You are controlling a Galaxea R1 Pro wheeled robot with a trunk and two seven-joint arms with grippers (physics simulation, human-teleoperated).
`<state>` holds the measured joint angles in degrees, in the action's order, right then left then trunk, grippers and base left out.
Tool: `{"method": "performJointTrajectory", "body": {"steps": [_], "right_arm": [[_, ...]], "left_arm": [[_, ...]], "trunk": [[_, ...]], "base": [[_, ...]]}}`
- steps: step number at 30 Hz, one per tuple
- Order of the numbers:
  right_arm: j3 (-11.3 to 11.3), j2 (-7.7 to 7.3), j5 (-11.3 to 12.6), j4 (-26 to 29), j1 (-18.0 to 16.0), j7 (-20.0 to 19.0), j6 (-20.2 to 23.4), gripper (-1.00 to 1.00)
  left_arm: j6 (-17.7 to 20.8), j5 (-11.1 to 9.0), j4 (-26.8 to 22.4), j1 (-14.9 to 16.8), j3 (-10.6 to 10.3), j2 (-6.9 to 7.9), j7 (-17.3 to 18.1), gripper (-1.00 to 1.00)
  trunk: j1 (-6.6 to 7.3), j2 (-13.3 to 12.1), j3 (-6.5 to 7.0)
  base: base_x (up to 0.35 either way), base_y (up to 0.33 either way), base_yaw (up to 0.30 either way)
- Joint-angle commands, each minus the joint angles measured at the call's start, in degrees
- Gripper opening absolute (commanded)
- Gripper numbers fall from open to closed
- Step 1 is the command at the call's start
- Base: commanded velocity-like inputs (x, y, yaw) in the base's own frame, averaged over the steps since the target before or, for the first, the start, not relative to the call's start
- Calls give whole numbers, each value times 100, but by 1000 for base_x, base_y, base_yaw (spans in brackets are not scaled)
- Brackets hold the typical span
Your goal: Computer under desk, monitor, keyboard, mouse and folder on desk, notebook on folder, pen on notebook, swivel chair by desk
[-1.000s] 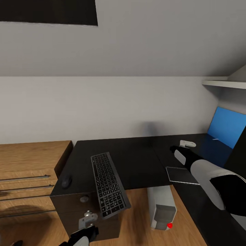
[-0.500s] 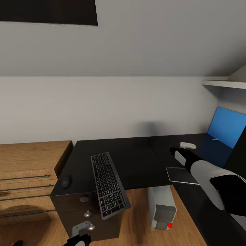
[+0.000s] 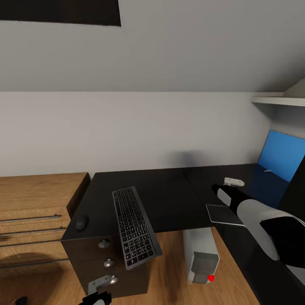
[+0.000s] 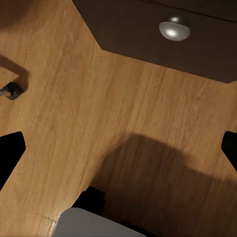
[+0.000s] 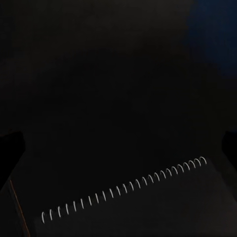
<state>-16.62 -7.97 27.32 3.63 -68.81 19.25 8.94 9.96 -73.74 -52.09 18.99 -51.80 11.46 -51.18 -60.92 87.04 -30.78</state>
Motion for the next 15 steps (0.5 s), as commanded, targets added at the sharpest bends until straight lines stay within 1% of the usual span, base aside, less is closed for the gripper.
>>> {"method": "performJointTrajectory", "body": {"steps": [1,2,4,7,15], "right_arm": [[-50,-3,36,16,-1,26,45,100],[-51,-3,36,16,-1,26,43,100],[-51,-3,36,15,-1,26,39,100],[-51,-3,36,15,-1,28,38,100],[-52,-4,30,11,-1,33,37,100]], "left_arm": [[26,-8,-3,8,-19,7,-32,100],[25,-8,9,8,-18,9,-32,100],[22,-6,183,8,-21,11,-27,100],[18,3,265,10,-22,12,-25,100],[15,8,317,8,-23,6,-23,100]], "trunk": [[-22,45,-25],[-44,85,-43],[-88,166,-78],[-154,286,-132],[-330,607,-276]], "base": [[0,0,0],[0,0,0],[0,0,0],[0,0,0],[0,0,0]]}}
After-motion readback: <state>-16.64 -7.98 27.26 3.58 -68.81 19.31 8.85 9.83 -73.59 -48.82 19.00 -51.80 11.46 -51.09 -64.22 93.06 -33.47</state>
